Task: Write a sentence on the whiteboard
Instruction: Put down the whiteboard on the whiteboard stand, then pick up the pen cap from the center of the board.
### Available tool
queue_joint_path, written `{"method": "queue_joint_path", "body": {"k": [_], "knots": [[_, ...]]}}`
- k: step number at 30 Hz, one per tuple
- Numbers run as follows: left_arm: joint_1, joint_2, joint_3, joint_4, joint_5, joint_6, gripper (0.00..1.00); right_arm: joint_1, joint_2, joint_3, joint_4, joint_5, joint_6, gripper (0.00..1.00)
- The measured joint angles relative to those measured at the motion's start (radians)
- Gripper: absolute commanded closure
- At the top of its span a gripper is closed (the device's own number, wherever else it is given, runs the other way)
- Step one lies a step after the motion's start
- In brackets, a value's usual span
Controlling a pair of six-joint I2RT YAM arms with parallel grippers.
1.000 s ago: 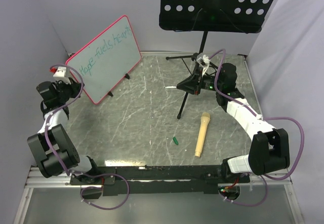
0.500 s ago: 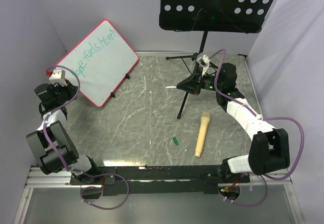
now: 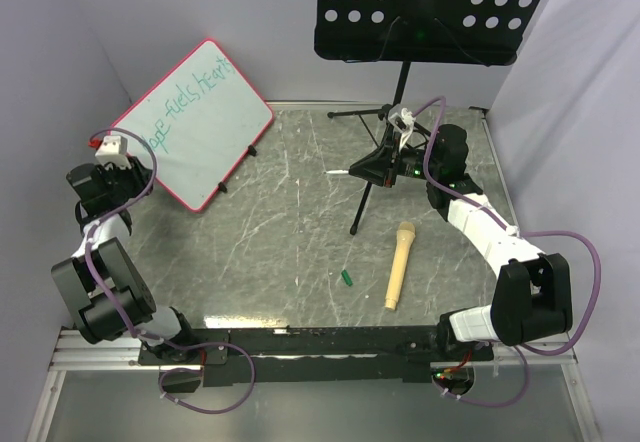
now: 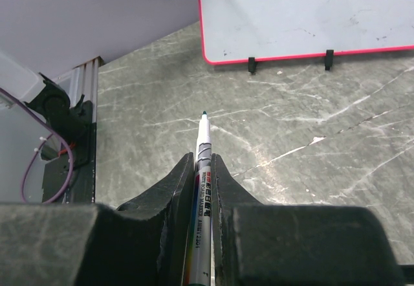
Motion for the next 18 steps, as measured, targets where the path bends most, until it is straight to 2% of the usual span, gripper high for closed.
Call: {"method": "queue_joint_path", "body": {"k": [10,18], "knots": [[0.004,-0.009,0.000,0.009,-0.001,-0.019,0.32,0.000,0.000,0.000,0.000,0.000,0.000,1.00],[0.017,-0.101,0.000,0.007,-0.005,-0.048,0.10,0.000,0.000,0.000,0.001,0.000,0.000,1.00]]}}
